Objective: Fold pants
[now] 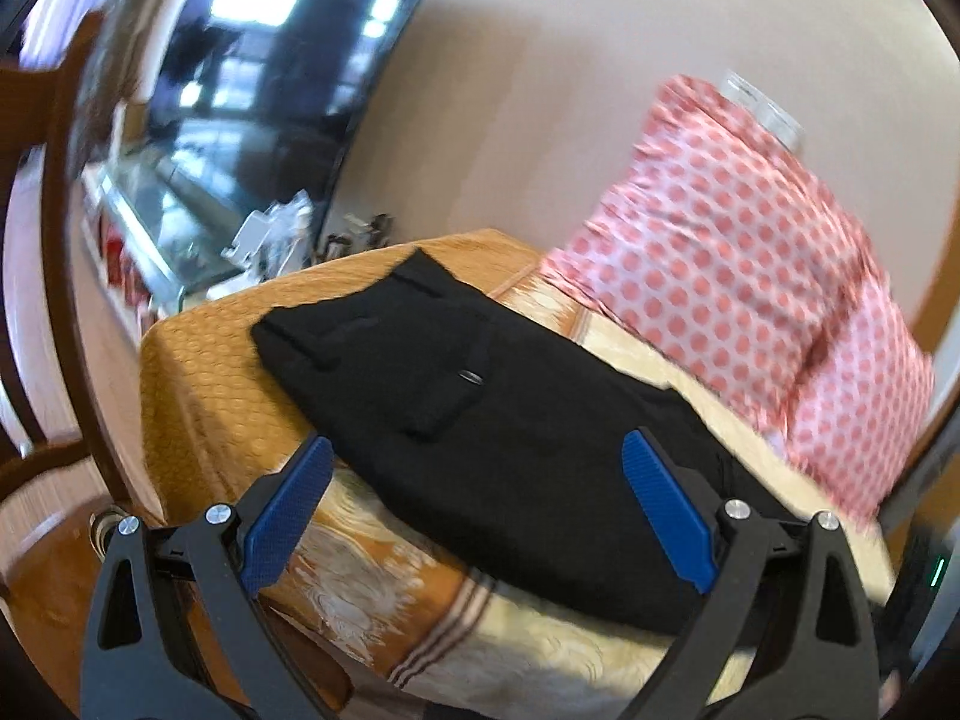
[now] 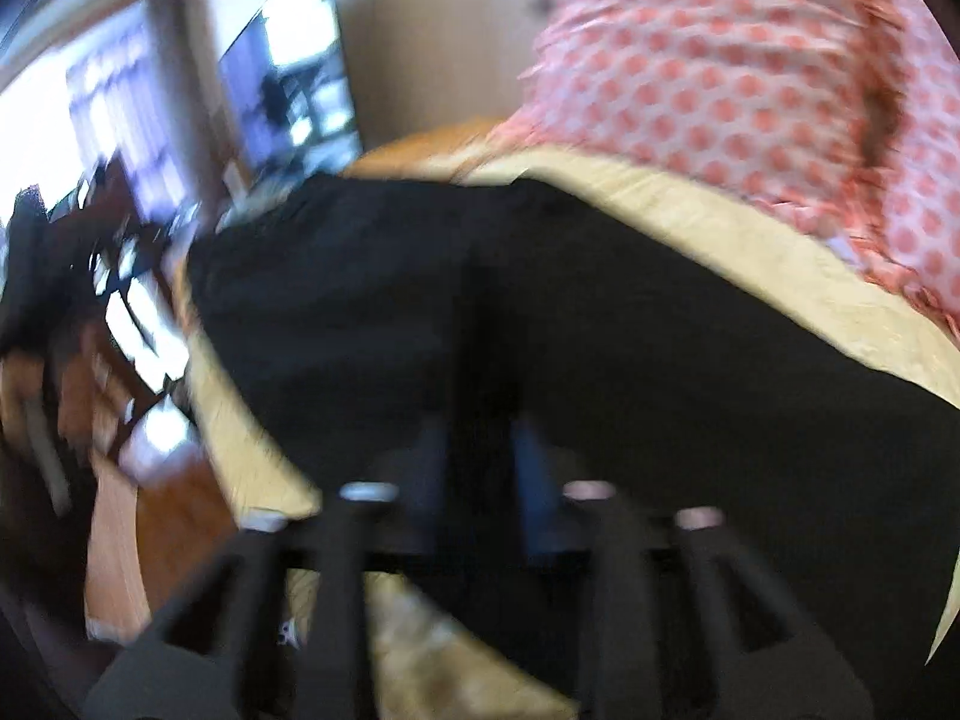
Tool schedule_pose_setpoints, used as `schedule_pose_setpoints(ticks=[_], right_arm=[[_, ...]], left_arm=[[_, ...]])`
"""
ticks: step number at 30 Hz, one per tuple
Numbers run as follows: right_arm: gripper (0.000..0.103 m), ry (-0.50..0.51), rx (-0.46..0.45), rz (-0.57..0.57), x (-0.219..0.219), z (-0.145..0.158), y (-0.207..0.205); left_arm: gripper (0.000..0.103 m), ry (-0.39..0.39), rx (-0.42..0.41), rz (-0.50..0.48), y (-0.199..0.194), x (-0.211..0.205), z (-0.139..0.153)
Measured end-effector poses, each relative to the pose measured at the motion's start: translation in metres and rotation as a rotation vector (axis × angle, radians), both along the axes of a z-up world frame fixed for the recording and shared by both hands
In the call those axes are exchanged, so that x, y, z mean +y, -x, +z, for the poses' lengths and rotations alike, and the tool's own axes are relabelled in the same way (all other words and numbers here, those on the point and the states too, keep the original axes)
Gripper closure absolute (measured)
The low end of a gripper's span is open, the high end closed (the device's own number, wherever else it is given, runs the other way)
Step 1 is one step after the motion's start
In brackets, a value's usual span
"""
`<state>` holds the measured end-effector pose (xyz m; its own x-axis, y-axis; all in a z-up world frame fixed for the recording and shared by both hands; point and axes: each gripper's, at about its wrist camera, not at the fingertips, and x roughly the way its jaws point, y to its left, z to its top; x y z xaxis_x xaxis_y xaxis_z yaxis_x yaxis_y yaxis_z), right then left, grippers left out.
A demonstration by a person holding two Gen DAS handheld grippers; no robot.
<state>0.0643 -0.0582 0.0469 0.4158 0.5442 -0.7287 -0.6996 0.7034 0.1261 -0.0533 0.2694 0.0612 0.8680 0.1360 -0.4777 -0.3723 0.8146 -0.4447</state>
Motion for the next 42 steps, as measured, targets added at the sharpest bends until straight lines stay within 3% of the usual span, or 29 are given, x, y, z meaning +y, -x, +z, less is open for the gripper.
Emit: schedule_pose_setpoints(ticks=[1, 3, 6, 7, 8, 17, 22, 24, 27, 31, 34, 41, 42], right_arm=[[0.029, 0.015, -0.01, 0.027, 0.004, -0.002, 0.008], [0.029, 0.002, -0.046, 0.058, 0.008, -0.001, 0.026], [0.019, -0.068, -0.037, 0.041, 0.007, 0.002, 0.022], [0.018, -0.069, 0.032, 0.035, 0.009, -0.007, 0.014], [0.018, -0.072, 0.037, 0.027, 0.009, -0.012, 0.013], [0.017, -0.114, 0.046, 0.022, 0.002, -0.017, 0.005], [0.014, -0.125, 0.044, 0.025, 0.003, -0.01, 0.01], [0.014, -0.127, 0.043, 0.027, 0.004, -0.01, 0.01], [0.013, -0.131, 0.041, 0.028, 0.004, -0.009, 0.01], [0.013, -0.141, 0.044, 0.028, 0.002, -0.01, 0.01], [0.013, -0.142, 0.042, 0.026, 0.002, -0.01, 0.01], [0.013, -0.189, 0.036, 0.006, -0.014, -0.007, 0.017], [0.013, -0.2, 0.036, 0.001, -0.018, -0.005, 0.019]], left_arm=[[0.005, 0.016, 0.0, 0.009, 0.0, 0.005, 0.0], [0.005, 0.042, 0.002, 0.034, 0.002, 0.016, 0.0], [0.005, 0.075, 0.027, 0.057, -0.001, 0.032, 0.001], [0.005, 0.089, 0.032, 0.059, -0.004, 0.036, 0.001], [0.005, 0.112, 0.041, 0.061, -0.007, 0.042, 0.001], [0.005, 0.346, 0.137, 0.041, -0.041, 0.08, -0.019], [0.005, 0.42, 0.148, 0.031, -0.042, 0.075, -0.031], [0.005, 0.467, 0.142, -0.017, -0.047, 0.069, -0.033], [0.005, 0.47, 0.157, -0.044, -0.053, 0.058, -0.033], [0.005, 0.624, 0.11, -0.162, -0.059, 0.046, -0.042], [0.017, 0.558, 0.124, -0.084, -0.06, 0.048, -0.041], [0.025, 0.587, 0.085, 0.051, -0.063, 0.074, -0.043], [0.039, 0.553, 0.09, 0.082, -0.063, 0.073, -0.041]])
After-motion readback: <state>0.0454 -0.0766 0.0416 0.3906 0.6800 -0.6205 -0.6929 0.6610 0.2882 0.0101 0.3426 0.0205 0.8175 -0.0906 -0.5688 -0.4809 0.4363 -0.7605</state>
